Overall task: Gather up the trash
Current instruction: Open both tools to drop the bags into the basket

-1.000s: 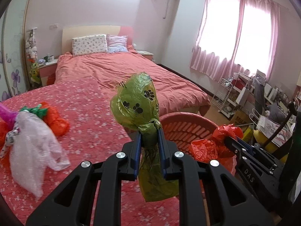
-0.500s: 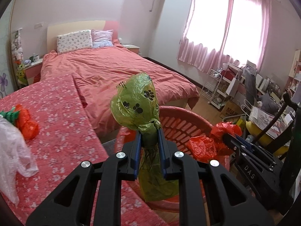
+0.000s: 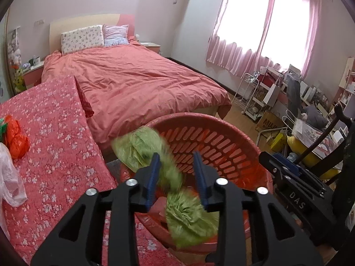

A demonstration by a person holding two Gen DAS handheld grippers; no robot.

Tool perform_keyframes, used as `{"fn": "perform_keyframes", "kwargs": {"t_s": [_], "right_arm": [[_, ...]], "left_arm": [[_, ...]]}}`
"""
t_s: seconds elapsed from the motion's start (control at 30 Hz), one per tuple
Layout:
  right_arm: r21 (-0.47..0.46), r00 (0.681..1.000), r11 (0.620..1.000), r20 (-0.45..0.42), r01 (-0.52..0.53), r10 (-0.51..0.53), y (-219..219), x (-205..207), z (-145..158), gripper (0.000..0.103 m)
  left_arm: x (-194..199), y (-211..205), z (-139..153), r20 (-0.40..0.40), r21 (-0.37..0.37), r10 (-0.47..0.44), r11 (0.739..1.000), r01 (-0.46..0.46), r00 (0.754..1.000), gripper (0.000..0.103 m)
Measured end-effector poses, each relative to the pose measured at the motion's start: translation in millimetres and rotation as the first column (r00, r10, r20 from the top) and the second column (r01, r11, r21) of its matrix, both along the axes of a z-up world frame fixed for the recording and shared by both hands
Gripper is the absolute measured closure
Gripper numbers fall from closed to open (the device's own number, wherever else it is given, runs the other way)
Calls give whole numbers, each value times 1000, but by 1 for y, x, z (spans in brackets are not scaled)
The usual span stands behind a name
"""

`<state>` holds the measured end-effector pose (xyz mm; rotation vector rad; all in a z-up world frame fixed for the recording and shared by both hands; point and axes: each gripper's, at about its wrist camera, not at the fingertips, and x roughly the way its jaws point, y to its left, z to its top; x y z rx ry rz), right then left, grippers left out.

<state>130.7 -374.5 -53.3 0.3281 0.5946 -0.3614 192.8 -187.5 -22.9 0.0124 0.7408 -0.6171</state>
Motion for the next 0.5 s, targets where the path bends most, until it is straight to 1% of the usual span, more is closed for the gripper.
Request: {"fn": "perform_keyframes", "kwargs": {"t_s": [0.13, 0.2, 0.23, 0.27, 0.37, 0.5], "right_arm": [[-6, 1000, 1000, -4, 3, -3, 2, 1, -1, 60], [-18, 1000, 1000, -5, 1, -1, 4, 1, 0, 59], [-23, 1000, 1000, -6, -2, 2, 6, 1, 1, 59], [-28, 1000, 1000, -7, -5, 5, 8, 1, 2, 59], [-42, 1000, 999, -9, -23, 22, 20, 4, 6, 58], [-51, 998, 996, -7, -67, 66, 43, 11, 13, 58]], "left_arm": [[0, 6, -3, -9, 14, 19, 1000, -19, 1000, 68], [-2, 12, -2, -7, 14, 32, 999, -32, 999, 66], [-3, 14, -2, -5, 15, 39, 999, -39, 999, 62], [-3, 19, -1, -1, 14, 44, 999, -44, 999, 60], [-7, 36, 2, 22, 24, 69, 997, -70, 997, 60], [-9, 68, 9, 55, 38, 125, 991, -127, 991, 57]]}}
